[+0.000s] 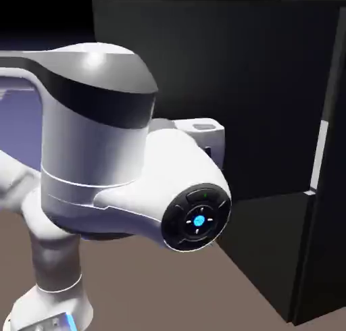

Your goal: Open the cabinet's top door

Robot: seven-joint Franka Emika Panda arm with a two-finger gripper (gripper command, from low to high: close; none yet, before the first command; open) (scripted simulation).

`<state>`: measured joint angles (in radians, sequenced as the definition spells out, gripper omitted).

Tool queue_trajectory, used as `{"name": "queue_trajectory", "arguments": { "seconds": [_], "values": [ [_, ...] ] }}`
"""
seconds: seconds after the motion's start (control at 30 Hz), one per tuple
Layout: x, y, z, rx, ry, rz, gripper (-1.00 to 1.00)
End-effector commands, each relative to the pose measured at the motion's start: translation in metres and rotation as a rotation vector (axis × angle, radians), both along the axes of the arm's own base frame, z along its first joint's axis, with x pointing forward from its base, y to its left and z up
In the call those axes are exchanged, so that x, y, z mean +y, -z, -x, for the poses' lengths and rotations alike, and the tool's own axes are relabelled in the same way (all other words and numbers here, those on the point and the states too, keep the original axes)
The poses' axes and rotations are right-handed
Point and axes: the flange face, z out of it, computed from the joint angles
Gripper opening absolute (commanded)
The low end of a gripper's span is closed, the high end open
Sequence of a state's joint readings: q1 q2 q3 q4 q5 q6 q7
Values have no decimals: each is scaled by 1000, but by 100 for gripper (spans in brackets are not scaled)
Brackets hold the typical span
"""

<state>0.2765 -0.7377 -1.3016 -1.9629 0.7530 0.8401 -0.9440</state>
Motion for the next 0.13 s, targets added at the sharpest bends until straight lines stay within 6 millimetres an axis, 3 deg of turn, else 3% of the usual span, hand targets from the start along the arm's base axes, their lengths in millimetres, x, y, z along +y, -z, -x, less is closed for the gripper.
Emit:
{"name": "queue_trajectory", "arguments": {
  "seconds": [0.0, 0.1],
  "values": [
    [-6, 0, -2, 0, -14, 0, -100],
    [-21, 0, -7, 0, -54, 0, -100]
  ]
}}
